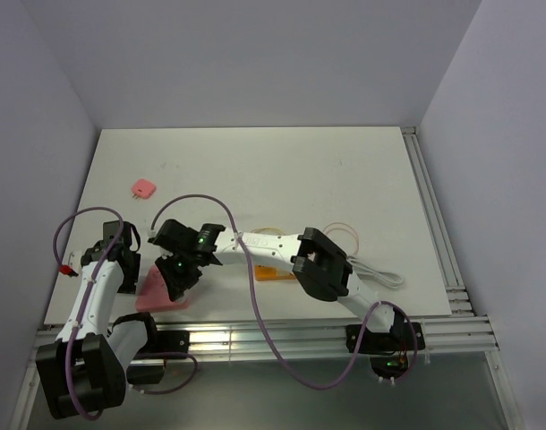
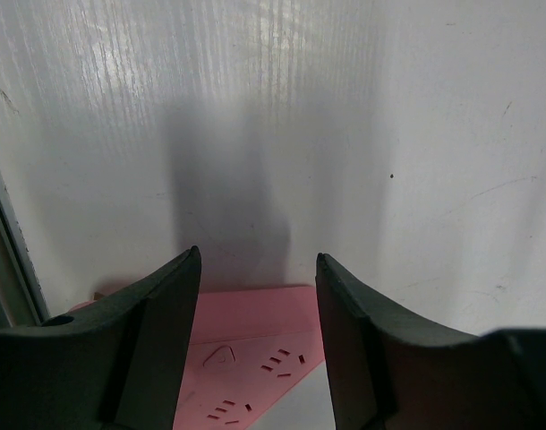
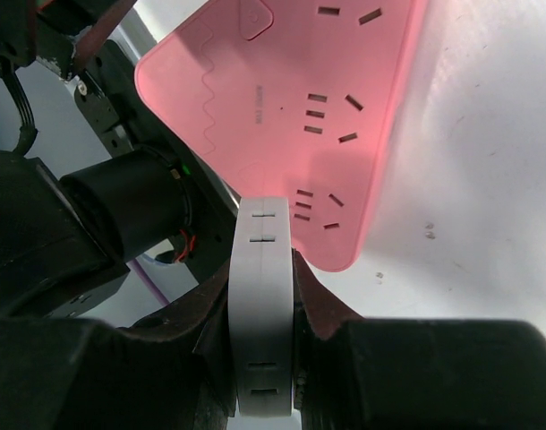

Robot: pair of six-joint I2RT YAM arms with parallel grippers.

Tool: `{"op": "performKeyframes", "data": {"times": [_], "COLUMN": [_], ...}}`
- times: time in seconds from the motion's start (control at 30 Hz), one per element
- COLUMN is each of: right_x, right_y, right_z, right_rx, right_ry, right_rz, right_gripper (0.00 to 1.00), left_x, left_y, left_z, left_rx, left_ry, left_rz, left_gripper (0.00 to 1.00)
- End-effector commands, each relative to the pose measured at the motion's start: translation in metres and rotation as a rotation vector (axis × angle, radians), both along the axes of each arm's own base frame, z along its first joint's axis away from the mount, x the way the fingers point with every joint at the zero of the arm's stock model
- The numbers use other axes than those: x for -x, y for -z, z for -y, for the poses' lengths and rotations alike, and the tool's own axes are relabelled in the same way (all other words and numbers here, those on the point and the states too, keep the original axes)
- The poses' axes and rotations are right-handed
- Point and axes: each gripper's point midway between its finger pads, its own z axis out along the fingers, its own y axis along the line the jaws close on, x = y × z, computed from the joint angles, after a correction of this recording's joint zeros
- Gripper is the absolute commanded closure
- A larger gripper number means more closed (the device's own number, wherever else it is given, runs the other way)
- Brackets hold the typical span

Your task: Insert the plug

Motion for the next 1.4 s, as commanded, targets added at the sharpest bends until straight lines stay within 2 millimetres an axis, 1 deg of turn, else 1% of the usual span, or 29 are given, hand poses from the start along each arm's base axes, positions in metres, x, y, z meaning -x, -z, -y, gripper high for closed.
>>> {"op": "performKeyframes", "data": {"times": [0.0, 0.23, 0.5, 0.8, 0.93, 1.07, 1.37], "right_x": [0.001, -0.005, -0.013, -0.010, -0.012, -0.013, -0.018], "right_y": [-0.023, -0.014, -0.009, 0.002, 0.005, 0.014, 0.024], "right_z": [-0.010, -0.009, -0.008, -0.007, -0.007, -0.007, -0.006], "right_rx": [-0.066, -0.040, -0.033, -0.009, -0.003, 0.014, 0.038], "right_ry": [0.016, 0.039, 0.061, 0.077, 0.092, 0.103, 0.126], "right_rz": [0.012, 0.028, 0.034, 0.009, 0.011, 0.010, 0.018], "right_gripper": [1.00, 1.00, 1.00, 1.00, 1.00, 1.00, 1.00], "left_x": [-0.005, -0.005, -0.006, -0.005, -0.005, -0.005, -0.005], "left_y": [-0.003, -0.003, -0.004, -0.003, -0.003, -0.004, -0.003], "left_z": [0.000, 0.000, 0.000, 0.000, 0.000, 0.000, 0.000], "left_rx": [-0.006, -0.004, -0.006, -0.004, -0.003, -0.007, -0.005], "left_ry": [0.012, 0.009, 0.015, 0.014, 0.016, 0.016, 0.021], "left_rz": [0.023, 0.024, 0.026, 0.026, 0.028, 0.029, 0.026], "left_gripper": [0.41, 0.41, 0.41, 0.41, 0.41, 0.41, 0.41]}}
